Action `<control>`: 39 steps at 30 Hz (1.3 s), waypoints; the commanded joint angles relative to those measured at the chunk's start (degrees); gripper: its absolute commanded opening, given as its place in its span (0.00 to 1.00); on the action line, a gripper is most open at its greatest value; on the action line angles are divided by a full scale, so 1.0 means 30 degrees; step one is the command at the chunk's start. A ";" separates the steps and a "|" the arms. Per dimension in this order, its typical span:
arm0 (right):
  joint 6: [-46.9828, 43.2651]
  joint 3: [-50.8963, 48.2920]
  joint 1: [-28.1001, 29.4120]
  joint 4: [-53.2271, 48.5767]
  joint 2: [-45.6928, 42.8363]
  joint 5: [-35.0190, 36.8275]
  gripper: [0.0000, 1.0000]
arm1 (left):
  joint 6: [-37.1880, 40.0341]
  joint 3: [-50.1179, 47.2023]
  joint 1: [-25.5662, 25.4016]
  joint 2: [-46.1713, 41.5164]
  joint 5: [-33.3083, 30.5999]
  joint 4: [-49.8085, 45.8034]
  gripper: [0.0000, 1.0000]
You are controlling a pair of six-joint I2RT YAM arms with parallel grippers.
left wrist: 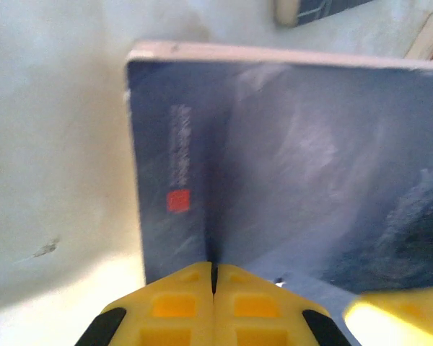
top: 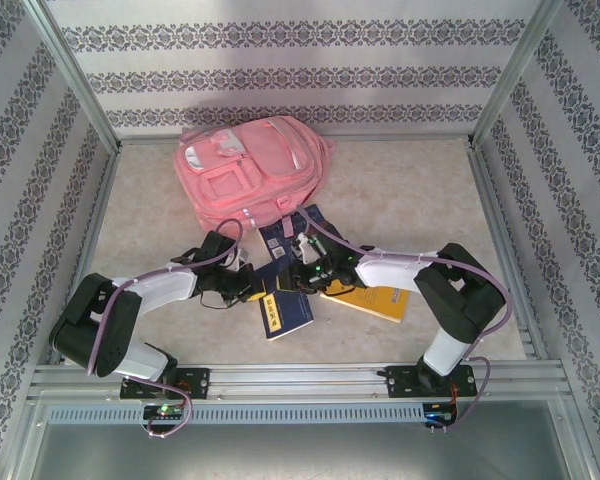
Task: Pack the student bag
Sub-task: Pick up the book from the bottom-center of the table, then pass the book.
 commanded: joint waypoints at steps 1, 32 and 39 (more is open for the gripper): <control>-0.0863 0.0382 -0.0287 -0.0443 -0.0007 0.0258 0.18 | 0.0857 0.0779 -0.0243 -0.1387 -0.1326 -0.1439 0.08; 0.1900 0.1699 -0.3335 0.4398 -1.0085 -0.5287 0.00 | -0.1189 0.5115 0.0093 -0.4758 0.6137 0.7338 0.78; 0.1636 0.1699 -0.3903 0.3642 -1.0103 -0.4982 0.00 | -0.2700 0.4537 0.0100 -0.5231 0.6670 1.0454 0.40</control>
